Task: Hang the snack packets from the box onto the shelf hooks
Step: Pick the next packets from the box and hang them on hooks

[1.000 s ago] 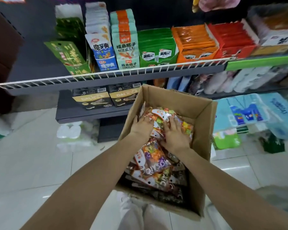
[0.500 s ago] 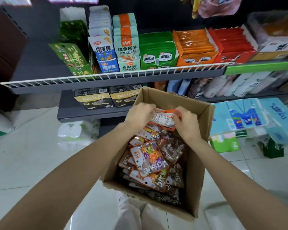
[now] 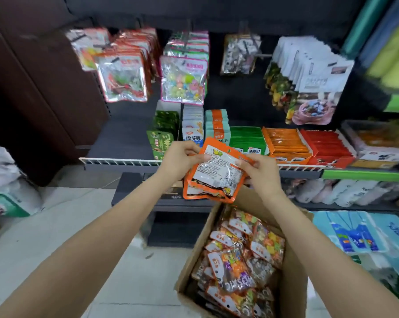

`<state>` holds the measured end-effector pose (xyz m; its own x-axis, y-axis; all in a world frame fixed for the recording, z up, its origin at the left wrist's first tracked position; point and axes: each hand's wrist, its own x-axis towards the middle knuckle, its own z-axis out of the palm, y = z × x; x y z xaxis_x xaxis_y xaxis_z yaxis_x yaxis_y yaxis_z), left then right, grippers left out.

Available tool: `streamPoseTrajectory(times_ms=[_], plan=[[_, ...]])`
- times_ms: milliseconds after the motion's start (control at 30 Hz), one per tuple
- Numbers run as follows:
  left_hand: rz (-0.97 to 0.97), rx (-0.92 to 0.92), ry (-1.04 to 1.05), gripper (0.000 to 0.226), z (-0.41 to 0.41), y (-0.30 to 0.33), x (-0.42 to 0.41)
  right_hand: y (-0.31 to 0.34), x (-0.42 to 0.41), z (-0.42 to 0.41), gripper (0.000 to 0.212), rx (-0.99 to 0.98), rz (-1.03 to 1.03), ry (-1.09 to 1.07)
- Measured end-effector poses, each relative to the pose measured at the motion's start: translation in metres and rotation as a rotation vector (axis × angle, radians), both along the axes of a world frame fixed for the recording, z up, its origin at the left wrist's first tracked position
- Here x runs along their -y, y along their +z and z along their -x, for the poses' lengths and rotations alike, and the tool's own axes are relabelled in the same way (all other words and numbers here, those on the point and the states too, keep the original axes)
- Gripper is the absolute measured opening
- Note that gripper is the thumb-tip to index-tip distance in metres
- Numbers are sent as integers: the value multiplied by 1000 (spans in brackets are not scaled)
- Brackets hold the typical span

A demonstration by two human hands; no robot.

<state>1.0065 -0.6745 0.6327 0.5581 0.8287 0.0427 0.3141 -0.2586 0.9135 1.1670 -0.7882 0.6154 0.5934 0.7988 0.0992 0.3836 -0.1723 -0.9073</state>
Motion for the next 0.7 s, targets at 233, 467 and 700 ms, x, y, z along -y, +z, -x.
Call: streamPoseTrajectory(times_ms=[233,467,700], plan=[[-15,43,118,15,89,43,-59,34,-69,82,12,92,-41,9],[-153,78,178,9,187,72,-138,58,-139,156,28,136,-54,-192],[-386,-24,272,10,225,73,-173,77,-179,250,39,265,-134,-77]])
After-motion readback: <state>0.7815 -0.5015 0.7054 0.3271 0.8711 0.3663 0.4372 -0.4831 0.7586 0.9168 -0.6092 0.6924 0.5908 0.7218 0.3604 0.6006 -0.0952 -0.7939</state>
